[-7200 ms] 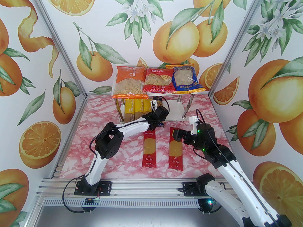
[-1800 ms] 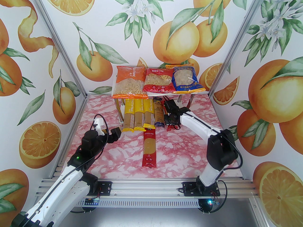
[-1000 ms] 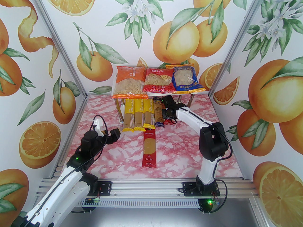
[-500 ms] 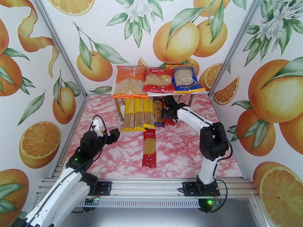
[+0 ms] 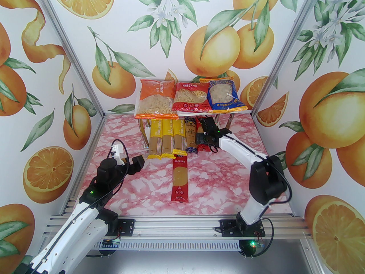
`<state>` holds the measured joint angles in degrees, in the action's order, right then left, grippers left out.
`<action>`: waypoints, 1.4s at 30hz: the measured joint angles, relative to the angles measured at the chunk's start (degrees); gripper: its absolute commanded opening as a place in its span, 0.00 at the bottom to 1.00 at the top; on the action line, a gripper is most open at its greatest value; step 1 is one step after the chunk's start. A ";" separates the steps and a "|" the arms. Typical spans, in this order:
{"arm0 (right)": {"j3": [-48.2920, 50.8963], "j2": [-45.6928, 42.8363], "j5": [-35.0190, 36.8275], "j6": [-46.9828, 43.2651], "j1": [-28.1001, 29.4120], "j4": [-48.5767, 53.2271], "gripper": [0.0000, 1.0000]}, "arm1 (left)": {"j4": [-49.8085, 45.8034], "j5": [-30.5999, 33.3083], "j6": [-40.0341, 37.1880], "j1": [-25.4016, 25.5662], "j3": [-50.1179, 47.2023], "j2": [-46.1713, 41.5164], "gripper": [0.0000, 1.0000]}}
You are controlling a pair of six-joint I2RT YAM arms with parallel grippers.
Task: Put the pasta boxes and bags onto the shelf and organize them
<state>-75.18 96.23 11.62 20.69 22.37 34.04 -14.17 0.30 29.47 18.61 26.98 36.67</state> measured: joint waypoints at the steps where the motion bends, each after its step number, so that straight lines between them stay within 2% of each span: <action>1: 1.46 -1.90 -0.02 0.07 0.00 -0.50 0.84 | -0.24 0.02 -0.07 -0.24 0.00 0.13 0.93; 8: 12.87 -16.63 0.52 1.90 3.26 -0.98 0.84 | -0.72 -0.68 -0.09 -2.38 -0.02 3.82 0.93; 11: 16.31 -24.24 2.47 3.80 9.90 0.55 0.84 | -0.94 -1.20 -0.09 -2.99 -0.52 4.83 0.94; 14: 18.73 -31.06 3.72 7.06 18.86 2.64 0.84 | -1.11 -1.73 -0.09 -3.58 -1.01 4.66 0.96; 19: 24.30 -36.13 4.07 14.60 30.14 3.93 0.83 | -1.22 -2.93 -0.63 -5.33 -1.20 3.69 1.00; 24: 27.34 -31.78 4.11 21.49 37.90 3.26 0.88 | -1.03 -5.68 -0.92 -7.21 -1.31 3.85 1.00; 28: 27.96 -24.70 4.02 25.88 41.40 -1.25 0.94 | -1.01 -7.02 -0.92 -7.65 -1.36 3.89 1.00; 35: 27.93 -13.14 3.82 30.58 41.86 -6.95 1.00 | -0.79 -8.15 -0.94 -8.20 -1.68 3.87 1.00; 42: 26.27 -8.52 3.80 32.79 41.86 -7.06 1.00 | -0.66 -8.46 -0.92 -8.57 -2.29 3.63 1.00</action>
<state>-48.90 87.70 15.42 53.47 64.23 26.98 -14.83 -8.16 28.56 10.04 24.69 40.29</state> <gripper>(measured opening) 0.997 0.999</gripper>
